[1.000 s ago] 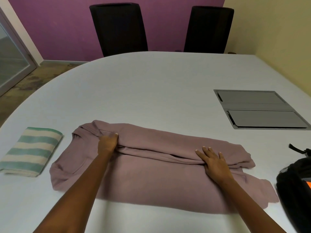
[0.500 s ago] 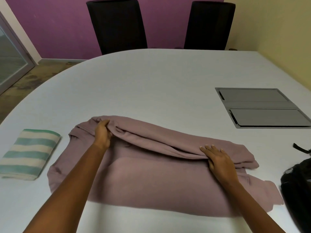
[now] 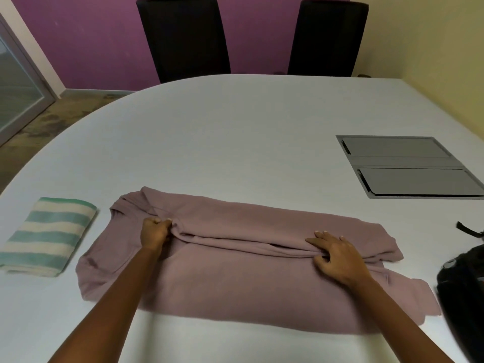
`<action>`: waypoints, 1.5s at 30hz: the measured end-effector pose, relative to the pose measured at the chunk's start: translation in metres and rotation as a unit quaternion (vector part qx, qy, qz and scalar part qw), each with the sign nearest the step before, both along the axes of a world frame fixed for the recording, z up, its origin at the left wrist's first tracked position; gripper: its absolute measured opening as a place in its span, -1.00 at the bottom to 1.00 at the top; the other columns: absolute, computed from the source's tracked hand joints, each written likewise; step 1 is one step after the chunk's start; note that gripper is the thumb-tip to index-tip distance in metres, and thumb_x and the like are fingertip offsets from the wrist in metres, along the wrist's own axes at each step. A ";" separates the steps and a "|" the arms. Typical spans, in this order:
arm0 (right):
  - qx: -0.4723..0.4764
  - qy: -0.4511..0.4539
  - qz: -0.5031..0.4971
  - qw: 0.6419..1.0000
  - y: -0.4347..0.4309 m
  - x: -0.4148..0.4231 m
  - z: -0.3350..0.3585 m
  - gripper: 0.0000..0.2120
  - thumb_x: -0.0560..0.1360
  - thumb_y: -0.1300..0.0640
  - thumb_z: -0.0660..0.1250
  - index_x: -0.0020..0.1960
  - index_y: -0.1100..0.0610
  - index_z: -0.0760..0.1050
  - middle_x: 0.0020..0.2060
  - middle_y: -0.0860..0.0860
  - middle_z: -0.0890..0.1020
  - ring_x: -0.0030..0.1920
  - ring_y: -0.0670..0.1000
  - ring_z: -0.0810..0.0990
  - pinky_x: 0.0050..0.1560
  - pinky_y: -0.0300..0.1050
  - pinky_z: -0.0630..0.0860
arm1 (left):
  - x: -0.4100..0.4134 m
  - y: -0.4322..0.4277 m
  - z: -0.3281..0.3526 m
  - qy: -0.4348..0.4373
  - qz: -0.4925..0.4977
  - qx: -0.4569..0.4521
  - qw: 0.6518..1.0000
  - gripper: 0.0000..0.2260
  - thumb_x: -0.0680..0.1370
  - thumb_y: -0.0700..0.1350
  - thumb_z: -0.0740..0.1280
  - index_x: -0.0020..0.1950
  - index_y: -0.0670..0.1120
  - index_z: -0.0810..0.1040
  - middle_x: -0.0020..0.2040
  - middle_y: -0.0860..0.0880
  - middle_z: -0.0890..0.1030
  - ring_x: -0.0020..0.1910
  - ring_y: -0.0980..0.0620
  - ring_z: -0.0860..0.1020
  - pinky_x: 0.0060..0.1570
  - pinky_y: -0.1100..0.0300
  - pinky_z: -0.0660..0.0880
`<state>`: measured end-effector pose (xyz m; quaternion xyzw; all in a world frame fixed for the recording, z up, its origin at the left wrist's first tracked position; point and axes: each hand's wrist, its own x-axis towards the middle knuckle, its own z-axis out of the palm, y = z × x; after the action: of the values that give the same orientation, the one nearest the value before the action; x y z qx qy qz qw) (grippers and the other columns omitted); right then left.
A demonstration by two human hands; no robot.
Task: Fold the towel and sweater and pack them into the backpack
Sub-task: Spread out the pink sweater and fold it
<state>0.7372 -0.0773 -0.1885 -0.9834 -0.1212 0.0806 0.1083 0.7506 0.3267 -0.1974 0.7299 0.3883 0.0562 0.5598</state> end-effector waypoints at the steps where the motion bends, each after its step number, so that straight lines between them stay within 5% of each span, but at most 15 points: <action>1: -0.002 -0.005 0.005 1.000 0.004 0.001 0.002 -0.20 0.22 -0.24 -0.19 0.39 -0.09 0.35 0.42 -0.07 0.34 0.45 -0.03 0.25 0.46 -0.03 0.05 | -0.001 -0.003 0.003 -0.003 0.013 0.046 0.999 -0.86 0.52 -0.21 0.29 -0.21 -0.18 0.38 -0.22 -0.20 0.48 -0.22 -0.12 0.47 -0.17 0.00 0.53; 3: -0.004 -0.024 0.025 0.999 0.015 0.004 0.003 -0.31 0.34 -0.25 -0.11 0.34 -0.05 0.42 0.36 -0.04 0.43 0.39 0.00 0.35 0.42 0.00 0.15 | -0.003 -0.013 0.012 -0.023 0.040 0.118 0.992 -0.91 0.53 -0.21 0.26 -0.07 -0.18 0.36 -0.14 -0.18 0.45 -0.14 -0.10 0.42 -0.05 0.00 0.42; 5: -0.022 -0.080 0.058 0.995 0.025 0.008 0.002 -0.59 0.39 -0.08 0.17 0.16 0.00 0.57 0.17 0.01 0.60 0.19 0.03 0.58 0.25 0.06 0.41 | -0.005 -0.021 0.018 -0.049 0.029 0.159 0.986 -0.92 0.56 -0.19 0.22 -0.08 -0.19 0.38 -0.15 -0.17 0.45 -0.15 -0.09 0.41 -0.08 0.04 0.36; 7: -0.022 -0.150 0.084 0.985 0.035 0.011 0.002 -0.77 0.28 0.05 0.34 -0.10 0.04 0.65 -0.13 0.01 0.71 -0.15 0.03 0.70 -0.08 0.03 0.59 | -0.005 -0.027 0.018 -0.039 -0.002 0.137 0.990 -0.76 0.58 -0.10 0.20 -0.25 -0.19 0.39 -0.25 -0.19 0.47 -0.21 -0.11 0.44 -0.11 0.01 0.42; 9: 0.006 -0.195 0.081 0.977 0.042 0.010 0.004 -0.87 0.29 0.12 0.34 -0.22 0.09 0.64 -0.29 0.01 0.70 -0.34 0.04 0.67 -0.18 0.01 0.61 | -0.003 -0.028 0.016 0.008 -0.016 0.053 0.998 -0.64 0.58 0.01 0.20 -0.33 -0.19 0.42 -0.29 -0.21 0.52 -0.24 -0.18 0.54 -0.11 -0.02 0.52; 14: 0.106 -0.308 0.024 0.945 0.040 0.006 0.024 -0.69 0.47 0.05 0.16 -0.13 0.18 0.62 -0.24 0.05 0.69 -0.30 0.07 0.64 -0.22 -0.20 0.49 | 0.000 -0.030 0.015 0.051 -0.001 -0.050 0.997 -0.61 0.54 0.13 0.24 -0.13 -0.23 0.46 -0.11 -0.23 0.56 -0.12 -0.25 0.59 -0.03 -0.09 0.59; 18: 0.137 -0.343 0.078 0.926 0.037 -0.006 0.024 -0.56 0.60 -0.02 0.05 -0.09 0.20 0.63 -0.20 0.05 0.69 -0.25 0.05 0.64 -0.08 -0.25 0.42 | 0.008 -0.029 0.017 0.041 0.010 -0.083 0.996 -0.57 0.52 0.19 0.24 -0.19 -0.19 0.45 -0.24 -0.13 0.52 -0.09 -0.21 0.54 0.04 -0.06 0.52; 22: 0.081 -0.305 0.133 0.940 0.030 -0.018 -0.004 -0.53 0.63 0.00 -0.02 -0.02 0.15 0.63 -0.08 0.03 0.70 -0.13 0.02 0.68 0.13 -0.12 0.46 | 0.019 -0.023 0.018 0.049 0.005 -0.040 0.998 -0.69 0.54 -0.04 0.30 -0.04 -0.33 0.53 -0.06 -0.30 0.59 0.05 -0.30 0.54 0.10 -0.05 0.47; 26: 0.018 -0.207 0.092 0.974 0.018 -0.019 -0.019 -0.64 0.54 0.07 0.05 0.10 0.06 0.60 0.05 0.02 0.67 0.03 0.03 0.66 0.04 0.03 0.56 | 0.029 -0.023 0.034 -0.020 0.010 -0.012 1.000 -0.69 0.55 -0.18 0.22 -0.40 -0.16 0.32 -0.39 -0.11 0.37 -0.28 -0.09 0.37 -0.22 0.08 0.32; 30: -0.022 -0.124 0.033 0.991 0.012 -0.021 -0.011 -0.39 0.63 -0.09 -0.23 0.16 0.01 0.59 0.09 -0.02 0.65 0.08 0.02 0.64 0.03 0.05 0.55 | 0.017 -0.023 0.041 -0.082 0.024 0.003 0.996 -0.66 0.55 -0.18 0.19 -0.41 -0.12 0.22 -0.42 -0.08 0.27 -0.41 0.01 0.24 -0.33 0.12 0.24; 35: -0.086 -0.082 -0.004 0.993 -0.006 -0.021 -0.010 -0.35 0.62 -0.11 -0.28 0.17 -0.01 0.58 0.10 -0.02 0.65 0.07 0.07 0.65 0.03 0.18 0.52 | -0.014 -0.014 0.002 0.012 0.027 0.021 0.999 -0.68 0.57 -0.18 0.21 -0.38 -0.15 0.28 -0.40 -0.13 0.39 -0.39 -0.11 0.45 -0.13 0.03 0.45; 39: -0.144 -0.030 -0.027 0.989 -0.019 -0.020 -0.010 -0.35 0.60 -0.18 -0.27 0.17 -0.03 0.57 0.10 -0.01 0.65 0.08 0.13 0.64 0.03 0.27 0.48 | -0.015 -0.020 -0.003 0.076 -0.020 0.096 0.992 -0.74 0.60 -0.12 0.18 -0.05 -0.34 0.46 -0.07 -0.35 0.55 0.01 -0.30 0.53 0.07 -0.07 0.42; 42: -0.159 0.002 -0.035 0.987 -0.019 -0.017 -0.011 -0.32 0.59 -0.21 -0.28 0.19 0.00 0.57 0.10 0.03 0.65 0.08 0.19 0.63 0.02 0.33 0.45 | -0.007 -0.029 0.005 0.117 -0.008 0.169 0.979 -0.61 0.58 -0.13 0.22 0.28 -0.39 0.32 0.22 -0.37 0.44 0.16 -0.35 0.46 0.13 -0.13 0.41; 45: -0.169 0.009 -0.034 0.985 -0.020 -0.013 -0.017 -0.33 0.59 -0.21 -0.28 0.21 0.00 0.55 0.11 0.04 0.64 0.08 0.20 0.63 -0.01 0.35 0.44 | -0.009 -0.042 0.021 0.080 -0.022 0.307 0.948 -0.51 0.54 -0.21 0.25 0.40 -0.35 0.20 0.37 -0.36 0.28 0.29 -0.34 0.34 0.24 -0.15 0.34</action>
<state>0.7244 -0.0971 -0.2055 -0.9903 -0.0712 0.1054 -0.0557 0.7417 0.2843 -0.1764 0.8769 0.3796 0.1023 0.2765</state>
